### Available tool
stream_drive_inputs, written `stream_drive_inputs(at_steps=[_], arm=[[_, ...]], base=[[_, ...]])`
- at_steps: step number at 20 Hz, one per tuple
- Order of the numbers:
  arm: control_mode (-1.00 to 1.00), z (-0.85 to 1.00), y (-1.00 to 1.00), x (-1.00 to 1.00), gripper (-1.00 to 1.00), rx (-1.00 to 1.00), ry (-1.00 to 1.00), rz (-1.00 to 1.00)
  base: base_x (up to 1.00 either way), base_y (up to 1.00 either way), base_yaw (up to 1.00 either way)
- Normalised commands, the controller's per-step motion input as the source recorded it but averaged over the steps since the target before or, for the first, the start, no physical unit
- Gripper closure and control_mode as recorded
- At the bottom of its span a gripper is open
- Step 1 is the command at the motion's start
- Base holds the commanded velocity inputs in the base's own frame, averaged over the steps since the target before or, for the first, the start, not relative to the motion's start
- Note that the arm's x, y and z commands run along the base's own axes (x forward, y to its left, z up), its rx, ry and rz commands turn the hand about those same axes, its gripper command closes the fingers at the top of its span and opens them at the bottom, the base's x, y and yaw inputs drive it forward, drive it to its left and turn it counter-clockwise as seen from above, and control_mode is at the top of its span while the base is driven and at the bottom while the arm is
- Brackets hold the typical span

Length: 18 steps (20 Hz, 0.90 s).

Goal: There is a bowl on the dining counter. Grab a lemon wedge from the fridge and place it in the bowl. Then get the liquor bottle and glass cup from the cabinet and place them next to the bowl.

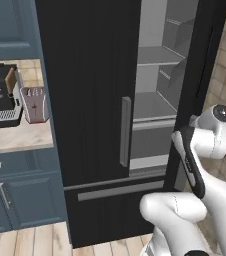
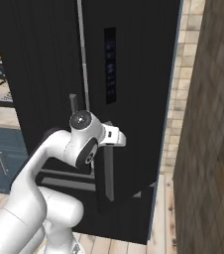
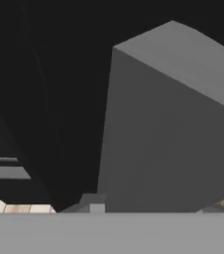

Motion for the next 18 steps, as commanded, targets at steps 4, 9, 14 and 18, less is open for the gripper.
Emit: stream_drive_inputs(at_steps=[4,9,14,18], arm=[[-1.0,-0.07,-0.03,-0.02,-1.0,-0.04,0.05,0.0],[-1.0,-0.09,0.04,-0.44,-1.0,-0.01,0.03,0.01],[-1.0,0.05,0.38,-1.0,-1.0,-0.14,-0.2,0.12],[-1.0,0.21,0.72,-0.91,-1.0,-0.27,-0.13,0.2]], base=[[0.0,0.0,0.0],[0.0,0.0,0.0],[0.0,0.0,0.0],[0.0,0.0,0.0]])
